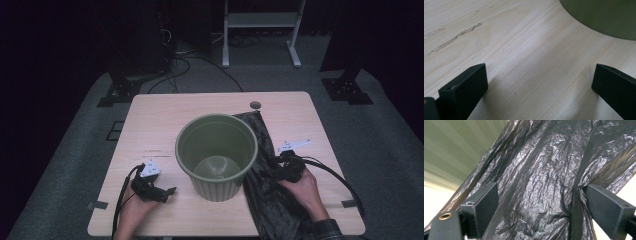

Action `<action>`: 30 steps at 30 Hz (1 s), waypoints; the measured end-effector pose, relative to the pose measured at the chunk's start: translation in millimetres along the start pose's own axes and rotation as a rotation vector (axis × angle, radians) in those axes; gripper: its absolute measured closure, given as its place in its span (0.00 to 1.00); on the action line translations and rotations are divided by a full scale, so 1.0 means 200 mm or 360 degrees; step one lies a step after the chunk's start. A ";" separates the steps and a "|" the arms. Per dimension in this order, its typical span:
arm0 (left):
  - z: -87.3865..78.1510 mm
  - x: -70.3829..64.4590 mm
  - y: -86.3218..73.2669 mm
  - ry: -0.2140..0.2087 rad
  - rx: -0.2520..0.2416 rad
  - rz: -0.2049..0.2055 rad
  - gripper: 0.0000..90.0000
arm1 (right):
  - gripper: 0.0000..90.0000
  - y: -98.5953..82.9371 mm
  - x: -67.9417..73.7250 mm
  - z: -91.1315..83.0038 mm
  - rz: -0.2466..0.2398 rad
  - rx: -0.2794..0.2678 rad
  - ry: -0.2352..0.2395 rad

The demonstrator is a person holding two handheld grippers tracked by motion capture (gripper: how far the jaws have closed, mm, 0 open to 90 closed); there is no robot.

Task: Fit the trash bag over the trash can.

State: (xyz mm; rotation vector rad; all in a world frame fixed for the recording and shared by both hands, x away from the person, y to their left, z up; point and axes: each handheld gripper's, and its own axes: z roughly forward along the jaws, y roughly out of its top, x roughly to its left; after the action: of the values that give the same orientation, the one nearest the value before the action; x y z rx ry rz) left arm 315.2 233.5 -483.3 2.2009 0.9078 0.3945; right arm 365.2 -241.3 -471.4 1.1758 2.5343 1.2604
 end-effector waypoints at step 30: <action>0.00 0.00 0.00 -0.0004 0.0000 0.0004 0.00 | 0.11 0.06 0.12 0.15 -0.0073 -0.0003 -0.0019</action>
State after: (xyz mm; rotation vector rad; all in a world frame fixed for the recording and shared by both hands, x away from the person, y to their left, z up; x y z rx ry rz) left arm 315.0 233.3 -483.3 2.2025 0.9036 0.3930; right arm 366.4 -201.5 -476.4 1.1151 2.5359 1.2417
